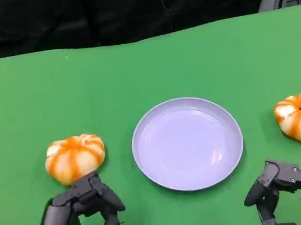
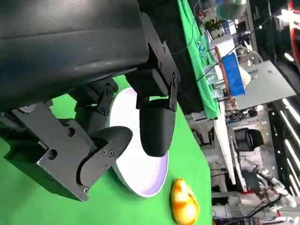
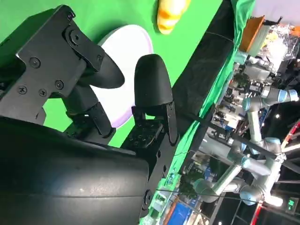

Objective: Grasp the bread from the table and place it into the plate.

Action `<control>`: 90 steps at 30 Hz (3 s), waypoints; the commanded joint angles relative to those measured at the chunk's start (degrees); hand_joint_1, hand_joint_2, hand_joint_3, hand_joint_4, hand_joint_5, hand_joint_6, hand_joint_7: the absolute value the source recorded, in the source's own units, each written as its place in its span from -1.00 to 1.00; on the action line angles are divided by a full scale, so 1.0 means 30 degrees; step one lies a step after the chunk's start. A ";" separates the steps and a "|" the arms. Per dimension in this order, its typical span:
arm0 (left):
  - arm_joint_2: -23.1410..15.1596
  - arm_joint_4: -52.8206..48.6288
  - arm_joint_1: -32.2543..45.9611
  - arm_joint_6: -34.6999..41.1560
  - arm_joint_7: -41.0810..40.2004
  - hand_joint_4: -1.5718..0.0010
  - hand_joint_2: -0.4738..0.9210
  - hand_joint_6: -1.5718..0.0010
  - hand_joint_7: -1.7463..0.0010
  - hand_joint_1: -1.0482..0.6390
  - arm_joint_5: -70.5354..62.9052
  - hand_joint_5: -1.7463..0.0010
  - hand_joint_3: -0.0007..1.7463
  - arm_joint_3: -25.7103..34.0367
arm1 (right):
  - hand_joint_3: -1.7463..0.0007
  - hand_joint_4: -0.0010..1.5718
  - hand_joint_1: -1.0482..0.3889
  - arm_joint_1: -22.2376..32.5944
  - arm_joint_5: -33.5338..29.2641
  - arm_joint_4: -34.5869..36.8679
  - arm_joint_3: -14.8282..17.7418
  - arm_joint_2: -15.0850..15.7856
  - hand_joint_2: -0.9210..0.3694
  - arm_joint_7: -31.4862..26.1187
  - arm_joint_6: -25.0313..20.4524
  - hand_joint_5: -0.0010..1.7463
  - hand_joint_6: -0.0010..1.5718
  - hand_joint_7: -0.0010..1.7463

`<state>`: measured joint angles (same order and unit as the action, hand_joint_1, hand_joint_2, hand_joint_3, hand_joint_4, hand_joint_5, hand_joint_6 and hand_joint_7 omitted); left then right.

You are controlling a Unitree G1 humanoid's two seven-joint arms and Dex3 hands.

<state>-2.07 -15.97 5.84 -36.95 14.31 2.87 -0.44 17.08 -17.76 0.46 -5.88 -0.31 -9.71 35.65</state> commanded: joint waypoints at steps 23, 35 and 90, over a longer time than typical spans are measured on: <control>-0.5848 -0.0436 -0.7309 0.7714 -0.6282 0.86 0.99 0.65 1.00 -0.42 -1.5534 0.43 -0.97 -0.3047 | -0.70 0.23 0.52 -0.0208 0.0074 -0.0089 -0.0136 0.0011 0.08 -0.0273 -0.0410 0.94 0.13 0.50; -0.4955 -0.5612 -1.1445 1.2368 -0.6773 0.96 1.00 0.66 0.99 -0.47 -1.8378 0.43 -0.96 -0.6722 | -0.73 0.25 0.50 -0.0067 -0.0100 -0.0201 -0.0214 0.0049 0.11 -0.0353 -0.0450 0.94 0.13 0.50; -0.3447 -1.4424 -1.5731 1.3695 -0.5346 0.79 1.00 0.69 1.00 -0.44 -1.4937 0.86 -0.98 -1.0378 | -0.66 0.21 0.52 0.0048 0.0011 -0.0348 -0.0331 0.0083 0.05 -0.0390 -0.0410 0.95 0.12 0.50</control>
<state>-11.41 -59.46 -42.82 3.43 -2.92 -42.26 -31.32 17.25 -18.35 0.08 -7.25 -0.52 -10.78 34.21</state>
